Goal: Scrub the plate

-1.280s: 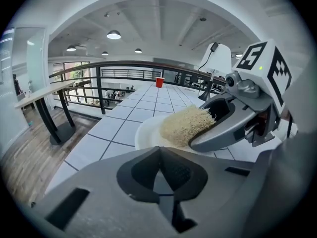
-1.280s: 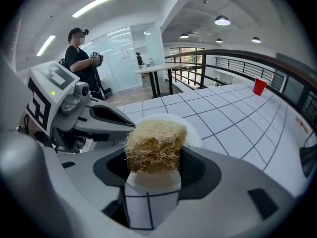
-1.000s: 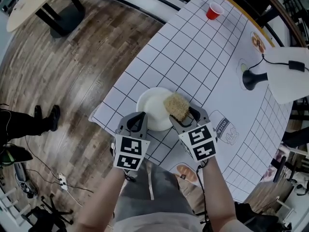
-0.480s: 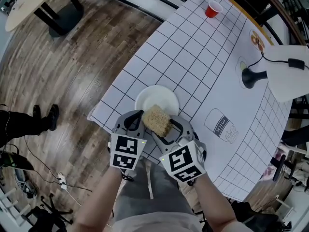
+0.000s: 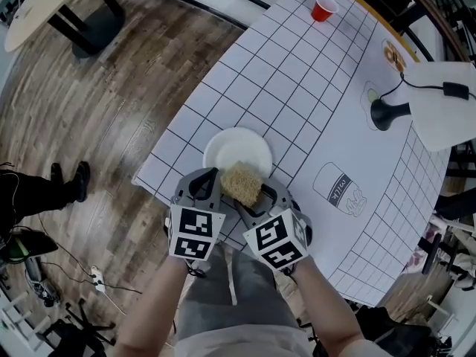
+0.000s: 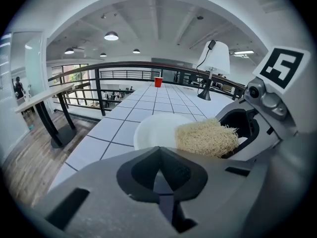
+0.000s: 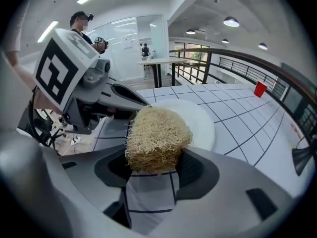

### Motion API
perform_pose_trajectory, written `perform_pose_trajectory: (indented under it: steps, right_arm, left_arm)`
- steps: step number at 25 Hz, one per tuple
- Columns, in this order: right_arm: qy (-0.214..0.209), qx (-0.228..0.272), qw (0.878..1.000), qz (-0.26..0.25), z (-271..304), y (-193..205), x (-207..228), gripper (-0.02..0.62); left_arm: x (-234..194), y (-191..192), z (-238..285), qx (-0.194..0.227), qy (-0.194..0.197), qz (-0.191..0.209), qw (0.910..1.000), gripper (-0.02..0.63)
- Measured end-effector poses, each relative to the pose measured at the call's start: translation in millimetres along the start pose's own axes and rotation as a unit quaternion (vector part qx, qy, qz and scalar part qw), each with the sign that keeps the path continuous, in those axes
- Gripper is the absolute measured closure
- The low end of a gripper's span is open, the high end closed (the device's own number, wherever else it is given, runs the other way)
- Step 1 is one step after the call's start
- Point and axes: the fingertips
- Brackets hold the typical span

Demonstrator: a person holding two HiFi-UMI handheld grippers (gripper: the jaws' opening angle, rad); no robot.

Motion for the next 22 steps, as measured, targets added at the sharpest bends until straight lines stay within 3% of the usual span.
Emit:
perform_pose_trajectory:
  steps: [7,14,22]
  right_arm:
    - [0.029,-0.010,0.999,-0.036,-3.3,8.7,10.8,0.357]
    - [0.094,-0.005,0.995,0.015,-16.6,28.1,62.5,0.357]
    - [0.149,0.027,0.986,0.065,-56.3,24.2,107.4,0.357]
  left_arm:
    - [-1.9,-1.0,0.0,0.003,-0.003,-0.008,1.0000,0.592]
    - [-1.4,-0.5,1.7,-0.001,-0.004,-0.003,1.0000,0.592]
    - [-6.3,-8.4,-18.8,0.014,-0.005,-0.027,0.9995,0.592]
Point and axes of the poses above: the fingertips, and each gripper's own axes: z forward along the fingers, x to its right, y out of its underside, and after that the axes turned 15 degrees about -x, right-handed
